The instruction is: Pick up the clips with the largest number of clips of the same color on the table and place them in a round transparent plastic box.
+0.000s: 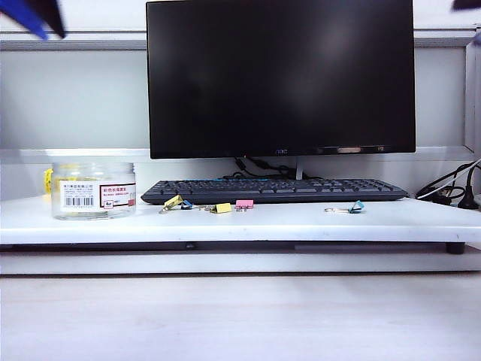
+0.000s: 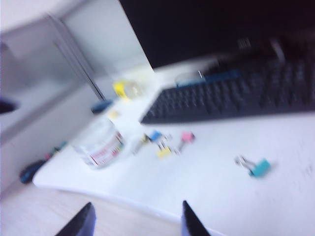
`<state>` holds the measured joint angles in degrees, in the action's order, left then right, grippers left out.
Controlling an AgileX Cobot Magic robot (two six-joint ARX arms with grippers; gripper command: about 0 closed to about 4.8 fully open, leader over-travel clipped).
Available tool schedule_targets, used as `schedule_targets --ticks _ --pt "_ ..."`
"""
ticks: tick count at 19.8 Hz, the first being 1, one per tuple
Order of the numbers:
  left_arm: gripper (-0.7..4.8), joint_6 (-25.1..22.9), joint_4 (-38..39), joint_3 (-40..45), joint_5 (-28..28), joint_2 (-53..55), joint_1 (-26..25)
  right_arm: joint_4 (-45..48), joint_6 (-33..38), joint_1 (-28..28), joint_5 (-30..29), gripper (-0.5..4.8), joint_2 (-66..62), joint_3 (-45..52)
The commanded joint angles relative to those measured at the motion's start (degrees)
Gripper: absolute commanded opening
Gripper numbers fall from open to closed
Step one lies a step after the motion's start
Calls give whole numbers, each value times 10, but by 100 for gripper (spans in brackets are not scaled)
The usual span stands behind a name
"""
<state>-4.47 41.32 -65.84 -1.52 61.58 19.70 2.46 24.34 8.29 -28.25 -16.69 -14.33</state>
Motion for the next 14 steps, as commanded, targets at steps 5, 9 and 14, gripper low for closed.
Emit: schedule_targets --ticks 5,9,14 --pt "134 30 -56 154 9 -133 0 25 -26 10 -86 225 -285 -164" --pt "134 38 -78 224 16 -160 0 50 -56 65 -94 225 -439 -261" --pt "134 61 -105 270 16 -160 0 56 -131 133 -87 225 -582 -344"
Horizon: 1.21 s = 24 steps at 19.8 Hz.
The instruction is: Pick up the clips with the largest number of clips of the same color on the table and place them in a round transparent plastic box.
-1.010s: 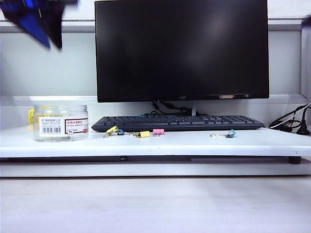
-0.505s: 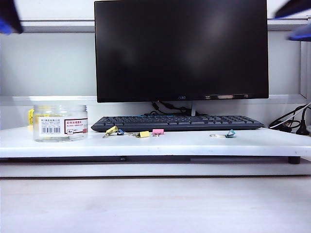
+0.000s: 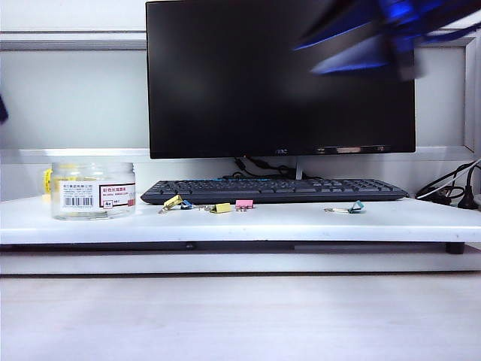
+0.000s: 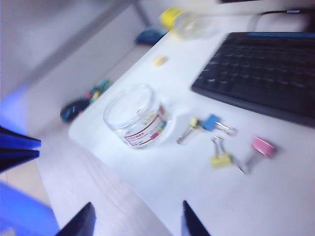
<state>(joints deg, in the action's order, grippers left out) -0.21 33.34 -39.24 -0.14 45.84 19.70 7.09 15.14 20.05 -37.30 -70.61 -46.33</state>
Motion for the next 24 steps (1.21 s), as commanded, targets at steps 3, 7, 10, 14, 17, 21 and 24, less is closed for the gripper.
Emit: schedule_targets --ticks 3,7,10,14,17,21,24 --pt "133 40 -51 4 15 -4 0 9 -47 19 11 225 -119 -56" --pt "128 52 -74 6 26 -6 0 17 -63 21 0 225 -195 -89" --pt "128 55 -101 25 30 -7 0 22 -64 26 -20 226 -237 -117" --pt "128 70 -116 55 30 -10 0 22 -89 45 -22 242 -274 -150" --pt "128 82 -122 61 30 -10 0 20 -121 58 -2 248 -301 -167" --pt "127 82 -133 61 30 -11 0 10 -188 80 71 257 -329 -169" --pt "127 82 -133 61 36 -11 0 7 -241 104 120 257 -334 -169"
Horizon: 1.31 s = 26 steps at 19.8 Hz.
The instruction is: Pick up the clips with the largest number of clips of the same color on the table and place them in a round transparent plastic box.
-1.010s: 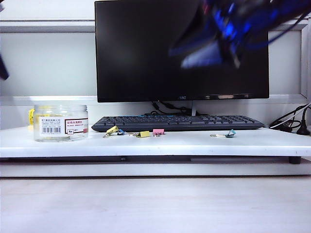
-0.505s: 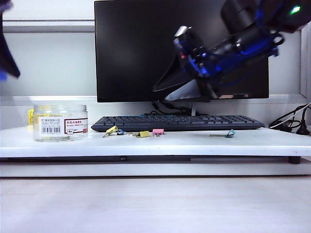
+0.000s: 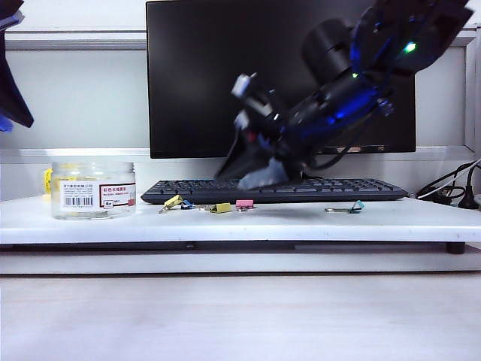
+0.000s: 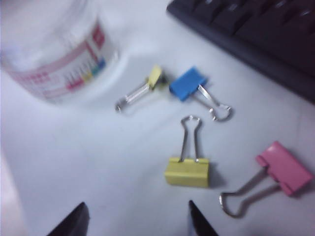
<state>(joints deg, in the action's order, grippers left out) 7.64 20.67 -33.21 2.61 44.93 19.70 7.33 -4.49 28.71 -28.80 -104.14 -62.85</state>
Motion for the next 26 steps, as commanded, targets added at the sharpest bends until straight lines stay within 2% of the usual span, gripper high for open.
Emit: schedule_targets --ticks 1,6,12,16,18,25,26 --pt "127 3 -7 0 13 -2 0 6 -61 25 43 257 1 -4" --pt "127 3 -7 0 15 -2 0 15 -95 49 101 267 -11 -4" --pt "124 8 -5 0 28 -8 0 33 -95 49 123 267 -23 -9" --pt "124 8 -3 0 40 -8 0 16 -99 49 137 269 -32 -59" --pt "124 12 -2 0 43 -8 0 -11 -99 49 139 337 -46 -92" --pt "124 14 -2 0 43 -12 0 -45 -99 47 154 330 -66 -109" --pt "124 14 -2 0 43 -13 0 -49 -96 44 157 308 -67 -109"
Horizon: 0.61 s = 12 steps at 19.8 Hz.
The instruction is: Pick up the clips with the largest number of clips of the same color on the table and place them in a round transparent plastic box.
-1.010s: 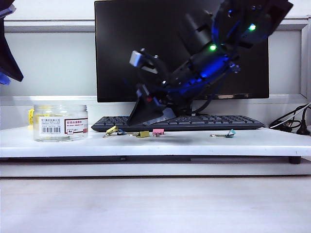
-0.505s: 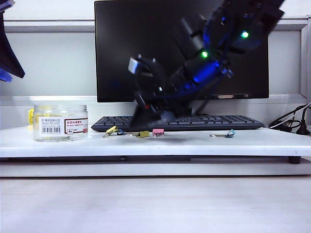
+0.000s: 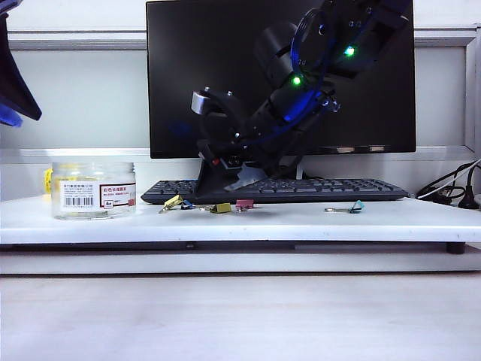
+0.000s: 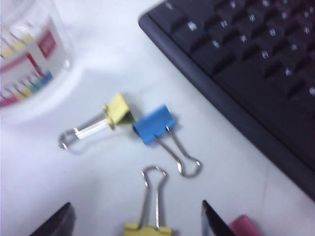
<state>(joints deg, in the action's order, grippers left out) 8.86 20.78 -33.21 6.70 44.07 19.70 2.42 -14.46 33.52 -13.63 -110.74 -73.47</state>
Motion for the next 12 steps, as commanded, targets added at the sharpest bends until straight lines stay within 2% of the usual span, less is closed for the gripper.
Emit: schedule_targets --ticks 1,7,8,10,12 --pt "124 2 -3 0 2 -6 0 -2 5 -4 6 304 -3 -3" --pt "124 2 -2 0 -5 -28 0 -18 5 -6 7 304 -18 -3" --pt "124 2 0 0 -5 -34 0 -22 5 -6 7 284 -21 -2" --pt "124 2 4 0 -7 -44 0 -25 5 -6 7 209 -23 -2" --pt "124 2 5 0 -12 -49 0 -22 5 -6 7 169 -23 -3"
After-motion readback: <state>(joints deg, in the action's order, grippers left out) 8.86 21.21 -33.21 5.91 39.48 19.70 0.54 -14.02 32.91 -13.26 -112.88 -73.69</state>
